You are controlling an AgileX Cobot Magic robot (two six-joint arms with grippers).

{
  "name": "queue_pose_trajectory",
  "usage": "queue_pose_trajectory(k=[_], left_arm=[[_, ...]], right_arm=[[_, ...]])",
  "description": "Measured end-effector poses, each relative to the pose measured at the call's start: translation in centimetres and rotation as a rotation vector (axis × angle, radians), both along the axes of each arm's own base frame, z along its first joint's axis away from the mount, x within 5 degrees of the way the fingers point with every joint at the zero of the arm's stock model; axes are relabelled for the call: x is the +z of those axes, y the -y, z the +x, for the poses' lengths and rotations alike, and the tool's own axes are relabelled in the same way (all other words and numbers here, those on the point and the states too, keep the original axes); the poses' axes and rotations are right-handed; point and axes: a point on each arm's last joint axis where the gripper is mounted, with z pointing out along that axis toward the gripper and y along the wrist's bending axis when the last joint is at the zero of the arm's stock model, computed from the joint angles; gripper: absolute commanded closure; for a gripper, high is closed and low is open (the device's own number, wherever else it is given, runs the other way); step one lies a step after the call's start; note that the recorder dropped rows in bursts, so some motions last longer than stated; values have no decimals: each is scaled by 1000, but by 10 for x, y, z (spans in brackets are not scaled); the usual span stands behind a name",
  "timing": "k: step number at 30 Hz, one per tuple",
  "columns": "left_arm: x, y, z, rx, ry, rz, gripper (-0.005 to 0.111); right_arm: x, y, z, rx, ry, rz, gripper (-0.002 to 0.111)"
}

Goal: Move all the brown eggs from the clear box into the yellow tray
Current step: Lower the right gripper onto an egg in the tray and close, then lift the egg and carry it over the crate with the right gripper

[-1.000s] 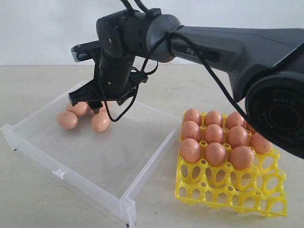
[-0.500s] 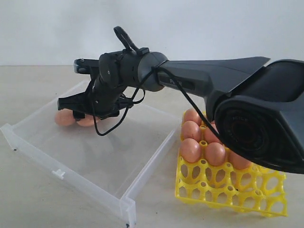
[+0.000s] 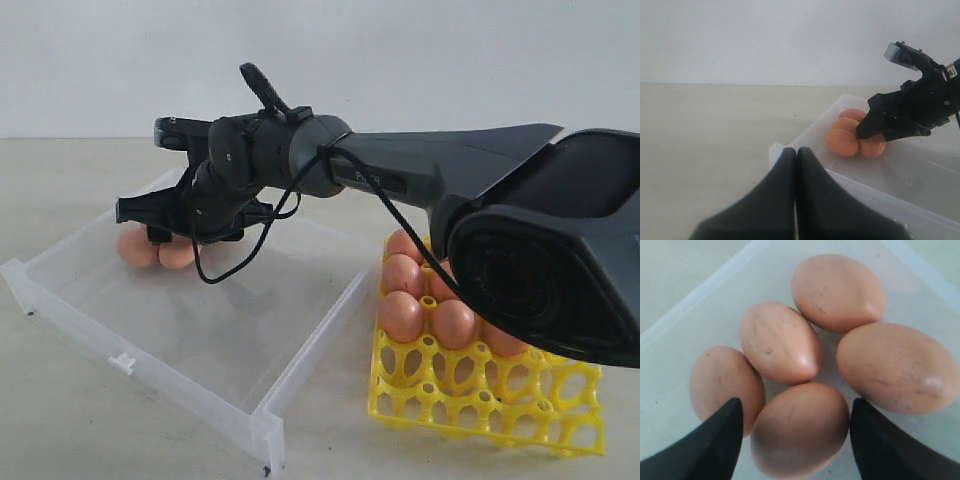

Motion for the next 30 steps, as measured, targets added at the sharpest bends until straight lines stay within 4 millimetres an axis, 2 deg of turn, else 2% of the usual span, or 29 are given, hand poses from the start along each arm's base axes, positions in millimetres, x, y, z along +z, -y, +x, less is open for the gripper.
queue_pose_trajectory(k=[10, 13, 16, 18, 20, 24, 30], left_arm=[[0, 0, 0, 0, 0, 0, 111], [0, 0, 0, 0, 0, 0, 111], [0, 0, 0, 0, 0, 0, 111], [0, 0, 0, 0, 0, 0, 111], [0, 0, 0, 0, 0, 0, 111], [0, 0, 0, 0, 0, 0, 111], [0, 0, 0, 0, 0, 0, 111]], right_arm=[[2, -2, 1, -126, -83, 104, 49], [-3, -3, -1, -135, -116, 104, 49], [-17, -3, -2, -142, -158, 90, 49], [-16, -4, -1, -147, -157, 105, 50], [-17, -5, -1, -151, -155, 113, 61], [-17, -5, 1, -158, -142, 128, 108], [-18, -6, 1, -159, -145, 130, 109]])
